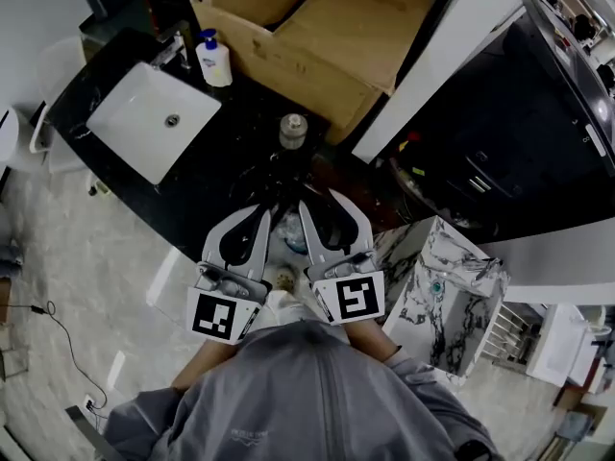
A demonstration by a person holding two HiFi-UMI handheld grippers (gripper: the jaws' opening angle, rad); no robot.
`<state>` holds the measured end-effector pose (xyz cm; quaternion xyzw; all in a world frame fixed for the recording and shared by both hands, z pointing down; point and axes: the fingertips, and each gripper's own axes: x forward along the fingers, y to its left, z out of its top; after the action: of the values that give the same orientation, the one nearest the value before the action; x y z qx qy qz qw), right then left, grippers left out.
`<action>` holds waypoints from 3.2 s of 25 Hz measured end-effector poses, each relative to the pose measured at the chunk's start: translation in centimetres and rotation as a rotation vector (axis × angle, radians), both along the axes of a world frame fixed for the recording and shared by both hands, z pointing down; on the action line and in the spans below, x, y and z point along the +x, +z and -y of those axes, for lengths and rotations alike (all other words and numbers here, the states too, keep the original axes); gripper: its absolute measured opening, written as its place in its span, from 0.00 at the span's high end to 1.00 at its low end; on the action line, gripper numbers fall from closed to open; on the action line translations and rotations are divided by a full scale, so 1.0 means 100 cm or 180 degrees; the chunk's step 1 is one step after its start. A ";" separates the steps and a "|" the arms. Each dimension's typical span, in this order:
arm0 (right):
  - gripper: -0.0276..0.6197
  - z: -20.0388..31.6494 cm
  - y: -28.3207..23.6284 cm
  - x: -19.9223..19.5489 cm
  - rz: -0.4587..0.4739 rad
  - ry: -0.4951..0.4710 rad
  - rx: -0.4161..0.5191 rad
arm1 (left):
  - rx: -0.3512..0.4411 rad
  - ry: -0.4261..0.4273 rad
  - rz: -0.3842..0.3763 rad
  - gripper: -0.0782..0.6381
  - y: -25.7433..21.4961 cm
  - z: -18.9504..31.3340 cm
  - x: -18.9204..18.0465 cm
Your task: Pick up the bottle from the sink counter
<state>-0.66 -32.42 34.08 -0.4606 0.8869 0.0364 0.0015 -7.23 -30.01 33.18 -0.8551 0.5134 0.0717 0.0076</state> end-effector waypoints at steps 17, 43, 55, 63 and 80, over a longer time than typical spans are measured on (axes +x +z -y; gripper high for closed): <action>0.70 0.092 0.052 -0.017 -0.0178 0.0141 -0.0208 | -0.0294 0.0335 0.0108 0.89 0.046 0.095 -0.010; 0.48 0.187 0.184 -0.028 -0.0288 0.0163 -0.0747 | -0.0702 0.0470 0.0139 0.89 0.127 0.173 0.000; 0.45 0.220 0.214 -0.035 -0.0377 0.0048 -0.0898 | -0.0838 0.0388 0.0164 0.89 0.146 0.182 -0.003; 0.46 0.228 0.217 -0.040 -0.0437 -0.0015 -0.0915 | -0.0861 0.0383 0.0167 0.89 0.148 0.182 -0.004; 0.46 0.218 0.181 -0.038 -0.0388 -0.0128 -0.0732 | -0.0801 0.0342 0.0181 0.89 0.137 0.174 -0.007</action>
<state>-4.46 -54.18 52.15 -0.4368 0.8927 -0.0376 -0.1045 -7.94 -47.43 46.93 -0.8773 0.4713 -0.0172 -0.0890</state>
